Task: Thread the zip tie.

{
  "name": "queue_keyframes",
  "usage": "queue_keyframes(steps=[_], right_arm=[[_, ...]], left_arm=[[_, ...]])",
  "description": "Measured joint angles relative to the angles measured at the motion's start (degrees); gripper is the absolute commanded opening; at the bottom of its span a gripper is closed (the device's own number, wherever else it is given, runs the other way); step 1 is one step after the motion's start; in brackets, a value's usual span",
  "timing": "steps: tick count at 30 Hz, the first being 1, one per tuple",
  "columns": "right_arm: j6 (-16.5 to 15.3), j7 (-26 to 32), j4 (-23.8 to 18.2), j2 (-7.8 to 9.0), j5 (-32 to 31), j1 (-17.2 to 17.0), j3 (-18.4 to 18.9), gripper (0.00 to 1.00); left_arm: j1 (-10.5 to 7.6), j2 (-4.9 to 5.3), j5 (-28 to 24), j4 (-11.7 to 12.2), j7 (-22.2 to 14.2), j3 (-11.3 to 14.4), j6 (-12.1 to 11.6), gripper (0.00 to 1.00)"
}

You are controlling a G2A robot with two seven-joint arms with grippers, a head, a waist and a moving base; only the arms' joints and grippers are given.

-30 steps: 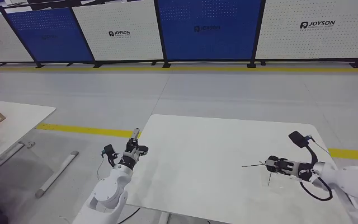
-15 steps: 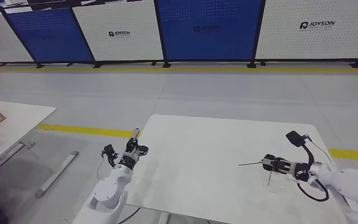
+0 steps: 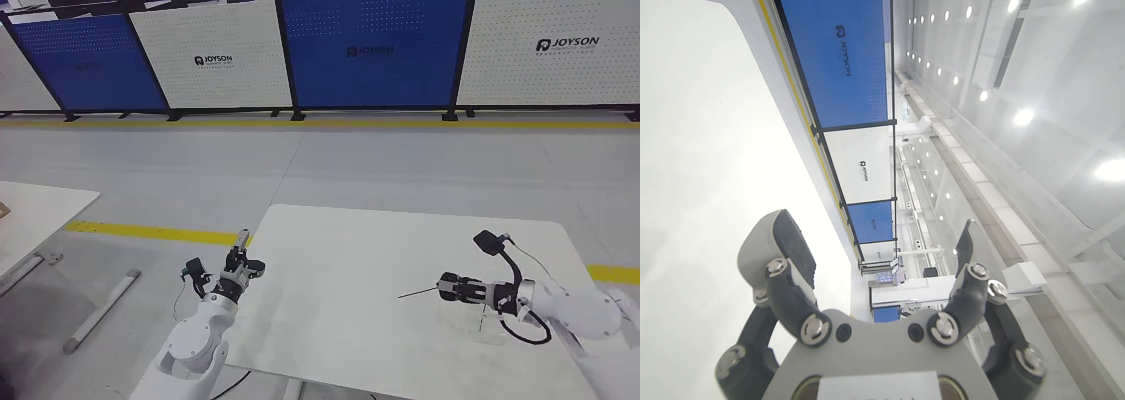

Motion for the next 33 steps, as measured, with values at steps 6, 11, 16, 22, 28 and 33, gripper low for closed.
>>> queue_keyframes(steps=[6,11,16,22,28,33], right_arm=[[0.0,0.0,0.0,0.0,0.0,0.0,0.0,0.0],[-1.5,-2.6,-0.9,-0.31,-2.5,-0.5,-1.0,0.0],[-6.3,-9.6,-0.5,-1.68,-7.5,1.2,-4.4,0.0],[-8.9,-11.9,2.5,-3.93,-11.8,5.0,-10.3,0.0],[-8.9,-11.9,2.5,-3.9,-11.7,5.0,-10.1,0.0],[-8.9,-11.9,2.5,-3.9,-11.7,5.0,-10.1,0.0]], left_arm=[[0.0,0.0,0.0,0.0,0.0,0.0,0.0,1.0],[0.0,0.0,0.0,0.0,0.0,0.0,0.0,1.0],[0.0,0.0,0.0,0.0,0.0,0.0,0.0,1.0],[0.0,0.0,0.0,0.0,0.0,0.0,0.0,1.0],[0.0,0.0,0.0,0.0,0.0,0.0,0.0,1.0],[0.0,0.0,0.0,0.0,0.0,0.0,0.0,1.0]])
